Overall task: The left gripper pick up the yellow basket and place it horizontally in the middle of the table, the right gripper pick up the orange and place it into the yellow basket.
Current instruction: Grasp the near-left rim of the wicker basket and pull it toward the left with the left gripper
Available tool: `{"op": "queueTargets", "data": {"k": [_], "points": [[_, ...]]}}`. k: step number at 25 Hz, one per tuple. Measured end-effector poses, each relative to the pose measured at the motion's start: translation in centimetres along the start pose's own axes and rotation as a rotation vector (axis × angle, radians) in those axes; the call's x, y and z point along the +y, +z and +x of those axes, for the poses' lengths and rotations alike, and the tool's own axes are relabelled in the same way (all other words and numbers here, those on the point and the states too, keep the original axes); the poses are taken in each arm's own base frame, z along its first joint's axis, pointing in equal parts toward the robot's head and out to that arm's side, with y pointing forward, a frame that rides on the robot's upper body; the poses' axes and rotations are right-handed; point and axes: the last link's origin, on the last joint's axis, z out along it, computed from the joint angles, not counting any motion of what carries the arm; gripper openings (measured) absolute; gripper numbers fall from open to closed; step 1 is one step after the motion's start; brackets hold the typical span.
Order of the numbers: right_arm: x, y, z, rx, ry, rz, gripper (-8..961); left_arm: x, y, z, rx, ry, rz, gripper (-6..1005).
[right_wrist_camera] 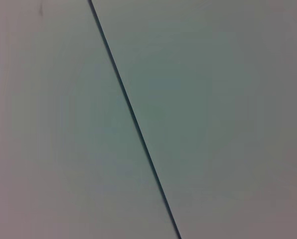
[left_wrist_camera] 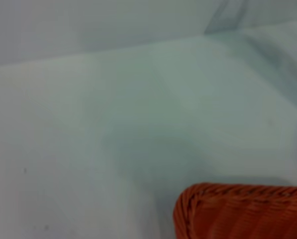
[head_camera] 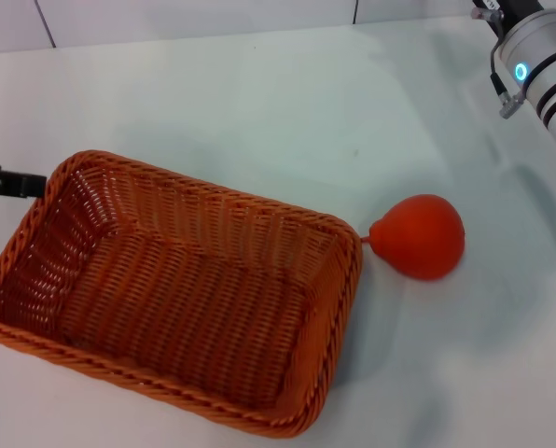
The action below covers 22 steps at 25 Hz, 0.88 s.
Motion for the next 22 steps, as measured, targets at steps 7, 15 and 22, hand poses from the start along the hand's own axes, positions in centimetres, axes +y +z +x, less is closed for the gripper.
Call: {"op": "queueTargets", "data": {"k": [7, 15, 22], "points": [[0.0, 0.2, 0.1, 0.0, 0.002, -0.007, 733, 0.4, 1.4, 0.4, -0.11, -0.065, 0.073, 781], [0.0, 0.4, 0.1, -0.008, 0.004, -0.015, 733, 0.9, 2.7, 0.1, -0.191, -0.049, 0.107, 780], [0.2, 0.3, 0.1, -0.004, 0.01, -0.022, 734, 1.2, 4.0, -0.2, -0.25, -0.029, 0.152, 778]]}}
